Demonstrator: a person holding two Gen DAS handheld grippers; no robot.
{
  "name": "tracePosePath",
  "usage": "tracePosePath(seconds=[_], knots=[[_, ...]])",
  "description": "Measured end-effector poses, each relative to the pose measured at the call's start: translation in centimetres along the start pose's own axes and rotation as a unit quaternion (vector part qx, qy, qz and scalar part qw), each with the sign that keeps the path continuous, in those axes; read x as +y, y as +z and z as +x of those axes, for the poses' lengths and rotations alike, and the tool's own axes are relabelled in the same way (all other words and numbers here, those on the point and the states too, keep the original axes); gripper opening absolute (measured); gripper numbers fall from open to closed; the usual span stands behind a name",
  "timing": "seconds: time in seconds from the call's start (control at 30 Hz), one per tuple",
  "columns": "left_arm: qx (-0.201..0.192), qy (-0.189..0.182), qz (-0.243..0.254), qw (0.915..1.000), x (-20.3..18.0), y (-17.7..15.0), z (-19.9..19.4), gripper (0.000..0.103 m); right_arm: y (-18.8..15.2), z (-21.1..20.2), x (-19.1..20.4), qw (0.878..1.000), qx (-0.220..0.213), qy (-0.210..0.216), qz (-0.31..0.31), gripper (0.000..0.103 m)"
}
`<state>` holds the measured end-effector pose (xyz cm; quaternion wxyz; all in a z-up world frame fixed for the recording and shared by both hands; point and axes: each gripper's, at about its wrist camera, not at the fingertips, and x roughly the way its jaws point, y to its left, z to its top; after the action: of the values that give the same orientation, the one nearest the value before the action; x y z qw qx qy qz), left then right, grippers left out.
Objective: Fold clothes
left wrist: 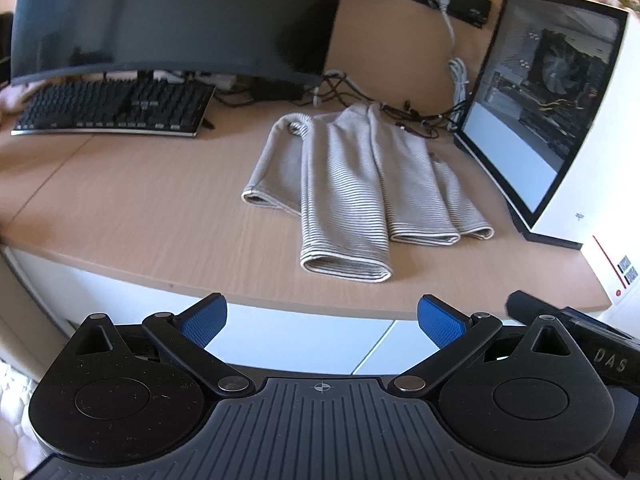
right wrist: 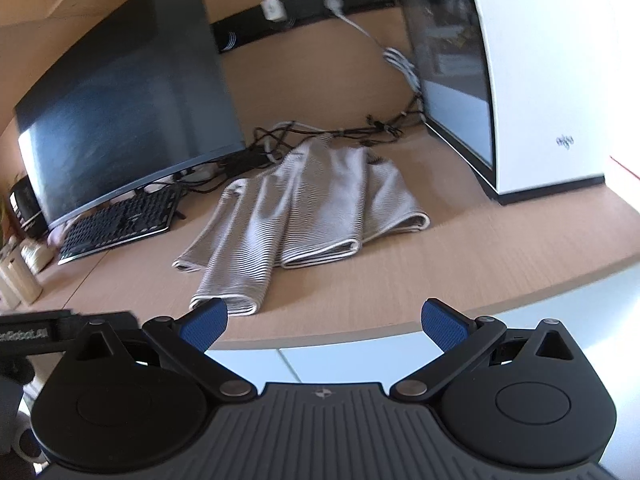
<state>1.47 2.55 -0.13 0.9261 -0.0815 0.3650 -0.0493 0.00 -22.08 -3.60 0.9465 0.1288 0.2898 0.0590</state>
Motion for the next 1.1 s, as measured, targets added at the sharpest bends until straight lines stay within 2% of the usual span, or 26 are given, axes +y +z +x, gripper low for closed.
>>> tracePosePath(seconds=[0.23, 0.53, 0.67, 0.8, 0.93, 1.1], knots=[[0.024, 0.01, 0.018, 0.9995, 1.3, 2.5, 3.0, 0.103, 1.1, 3.0, -0.6, 0.999, 0.013, -0.026, 0.039, 0.103], [0.031, -0.035, 0.034, 0.9983, 3.6, 8.3, 9.1, 0.103, 4.6, 9.2, 2.3, 0.997, 0.019, -0.064, 0.025, 0.103], [0.041, -0.066, 0.036, 0.9963, 5.1, 11.1, 12.2, 0.103, 6.3, 12.7, 3.3, 0.995, 0.04, -0.065, 0.07, 0.103], [0.063, -0.111, 0.053, 0.9904, 5.6, 13.1, 15.0, 0.103, 7.5, 15.2, 3.5, 0.988, 0.068, -0.073, 0.115, 0.103], [0.071, -0.17, 0.083, 0.9793, 5.2, 15.0, 17.5, 0.103, 9.1, 16.2, 3.7, 0.988, 0.075, -0.093, 0.1, 0.103], [0.104, -0.204, 0.077, 0.9704, 3.3, 16.9, 22.2, 0.103, 12.1, 19.0, 0.8, 0.987, 0.082, -0.077, 0.114, 0.103]])
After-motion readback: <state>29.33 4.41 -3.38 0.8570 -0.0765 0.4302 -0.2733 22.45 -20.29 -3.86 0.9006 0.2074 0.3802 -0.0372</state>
